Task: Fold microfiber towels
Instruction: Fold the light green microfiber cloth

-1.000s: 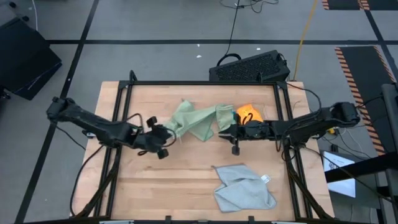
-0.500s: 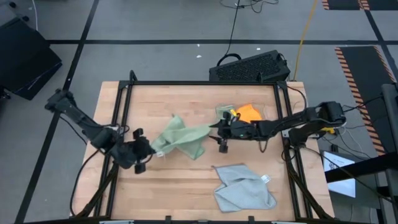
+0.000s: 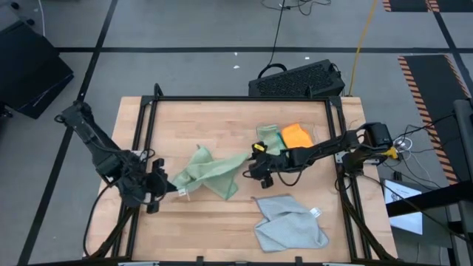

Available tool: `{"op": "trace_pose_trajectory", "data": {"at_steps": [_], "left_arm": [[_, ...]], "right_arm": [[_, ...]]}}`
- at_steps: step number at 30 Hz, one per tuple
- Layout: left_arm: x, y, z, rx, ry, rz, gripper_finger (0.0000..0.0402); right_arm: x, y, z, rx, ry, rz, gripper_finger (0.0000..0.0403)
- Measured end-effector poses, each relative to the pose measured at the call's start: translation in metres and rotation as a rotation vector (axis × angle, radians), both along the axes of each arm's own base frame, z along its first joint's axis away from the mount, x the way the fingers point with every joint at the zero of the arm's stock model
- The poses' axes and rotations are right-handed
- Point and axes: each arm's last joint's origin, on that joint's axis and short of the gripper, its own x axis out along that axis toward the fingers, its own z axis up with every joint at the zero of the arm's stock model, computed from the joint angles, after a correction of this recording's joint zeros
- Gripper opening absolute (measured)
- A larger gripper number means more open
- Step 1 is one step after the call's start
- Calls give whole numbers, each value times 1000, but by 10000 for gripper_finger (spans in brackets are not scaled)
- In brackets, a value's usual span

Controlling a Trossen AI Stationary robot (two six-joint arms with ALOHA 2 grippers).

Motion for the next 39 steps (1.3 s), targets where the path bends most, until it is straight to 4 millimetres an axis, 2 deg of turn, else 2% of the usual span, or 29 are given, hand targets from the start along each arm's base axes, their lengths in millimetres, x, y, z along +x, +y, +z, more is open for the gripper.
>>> {"op": "trace_pose_trajectory", "data": {"at_steps": [6,11,17,20,25,29,34,39], "left_arm": [[-13,5,8,-10,-39,-46,6],[-19,10,10,10,-45,-38,5],[-20,11,9,16,-32,-28,11],[-20,11,8,22,-33,-33,7],[-20,11,8,24,-31,-33,9],[-20,11,8,24,-31,-33,8],[-20,11,8,29,-31,-36,9],[-20,11,8,41,-36,-39,10]], "right_arm": [[2,-3,-1,-128,2,18,204],[6,-3,2,-122,-37,76,180],[5,11,1,-105,-35,146,174],[10,13,-6,-144,-42,184,177],[18,13,-30,-251,-4,199,174],[22,12,-37,-293,-10,178,162],[25,10,-34,-331,-46,171,112],[25,10,-35,-347,-36,189,17]]}}
